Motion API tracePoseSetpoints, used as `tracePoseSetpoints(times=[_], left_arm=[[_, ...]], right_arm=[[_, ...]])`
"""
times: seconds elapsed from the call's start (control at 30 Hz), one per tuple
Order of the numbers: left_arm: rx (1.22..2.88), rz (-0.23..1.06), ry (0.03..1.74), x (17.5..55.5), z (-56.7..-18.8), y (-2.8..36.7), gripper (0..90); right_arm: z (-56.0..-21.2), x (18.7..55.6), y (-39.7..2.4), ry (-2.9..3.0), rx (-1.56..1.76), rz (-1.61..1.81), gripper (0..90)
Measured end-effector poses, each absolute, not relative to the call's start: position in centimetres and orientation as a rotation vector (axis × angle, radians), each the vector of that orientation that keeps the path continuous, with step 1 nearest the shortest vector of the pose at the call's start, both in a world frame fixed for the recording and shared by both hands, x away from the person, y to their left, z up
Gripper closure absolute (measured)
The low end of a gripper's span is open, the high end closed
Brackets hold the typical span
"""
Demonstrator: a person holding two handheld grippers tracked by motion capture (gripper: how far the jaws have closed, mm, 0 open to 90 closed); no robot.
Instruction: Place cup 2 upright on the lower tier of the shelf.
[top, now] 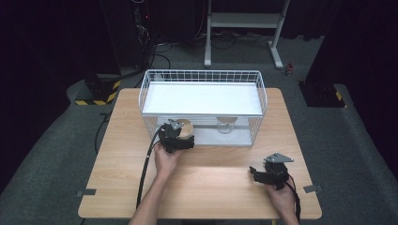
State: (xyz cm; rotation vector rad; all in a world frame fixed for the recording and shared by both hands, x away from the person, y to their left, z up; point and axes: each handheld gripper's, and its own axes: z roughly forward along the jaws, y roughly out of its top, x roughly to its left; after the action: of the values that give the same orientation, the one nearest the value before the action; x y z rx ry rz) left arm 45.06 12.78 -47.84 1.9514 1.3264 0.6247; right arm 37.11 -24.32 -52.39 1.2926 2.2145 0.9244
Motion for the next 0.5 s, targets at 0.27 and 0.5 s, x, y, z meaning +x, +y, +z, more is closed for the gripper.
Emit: tracePoseSetpoints(times=[0.27, 0.5], left_arm=[[1.948, 0.642, 1.318, 45.58, -48.09, 12.61, 8.9], [1.951, 0.662, 1.310, 45.86, -48.14, 12.49, 8.2]], right_arm=[[-52.39, 37.12, -24.32, 2.215, 1.292, 0.925, 22.9], [-52.39, 37.11, -24.32, 2.215, 1.292, 0.924, 23.0]])
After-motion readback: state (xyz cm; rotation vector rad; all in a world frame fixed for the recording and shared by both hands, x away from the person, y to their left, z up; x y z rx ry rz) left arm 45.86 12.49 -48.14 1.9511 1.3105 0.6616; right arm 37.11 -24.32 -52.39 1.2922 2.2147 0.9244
